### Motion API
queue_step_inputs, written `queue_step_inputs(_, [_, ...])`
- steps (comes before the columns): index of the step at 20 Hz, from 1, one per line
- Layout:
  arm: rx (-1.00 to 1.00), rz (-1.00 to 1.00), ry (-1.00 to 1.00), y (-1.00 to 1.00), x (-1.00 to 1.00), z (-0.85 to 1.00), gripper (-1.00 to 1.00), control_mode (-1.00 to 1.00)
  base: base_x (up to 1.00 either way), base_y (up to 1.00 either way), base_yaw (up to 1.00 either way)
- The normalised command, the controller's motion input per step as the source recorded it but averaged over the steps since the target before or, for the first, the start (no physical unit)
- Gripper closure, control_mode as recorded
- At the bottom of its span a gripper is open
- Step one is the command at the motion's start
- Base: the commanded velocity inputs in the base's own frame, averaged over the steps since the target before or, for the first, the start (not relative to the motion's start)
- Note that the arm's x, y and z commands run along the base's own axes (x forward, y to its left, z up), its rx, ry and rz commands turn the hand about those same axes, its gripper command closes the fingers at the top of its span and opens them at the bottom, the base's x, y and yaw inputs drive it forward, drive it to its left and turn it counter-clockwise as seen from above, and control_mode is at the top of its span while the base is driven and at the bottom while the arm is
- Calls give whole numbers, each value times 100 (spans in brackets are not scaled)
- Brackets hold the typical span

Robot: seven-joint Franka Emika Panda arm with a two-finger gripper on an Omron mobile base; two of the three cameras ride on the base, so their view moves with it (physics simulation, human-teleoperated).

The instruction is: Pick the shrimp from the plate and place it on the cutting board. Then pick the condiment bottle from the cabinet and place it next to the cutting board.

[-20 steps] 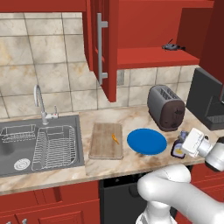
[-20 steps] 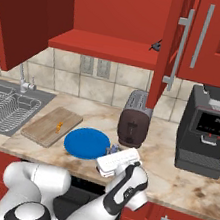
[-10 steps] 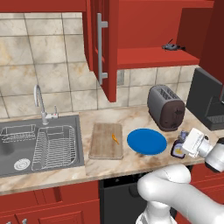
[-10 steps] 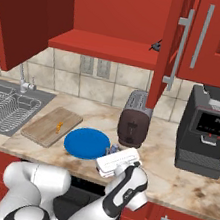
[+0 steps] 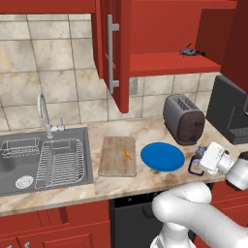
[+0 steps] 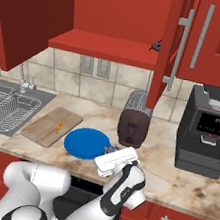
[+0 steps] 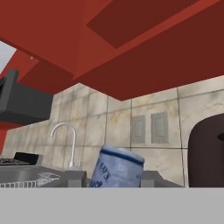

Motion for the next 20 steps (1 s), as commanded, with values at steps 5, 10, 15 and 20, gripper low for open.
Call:
queue_step_inputs(5, [0,0,0,22,0,-17,100,-100,0,0,0])
queue_step_inputs(10, [0,0,0,18,0,-20,100,-100,0,0,0])
queue_step_inputs(15, [0,0,0,10,0,-18,100,-100,0,0,0])
queue_step_inputs(20, [0,0,0,0,0,-15,100,-100,0,0,0])
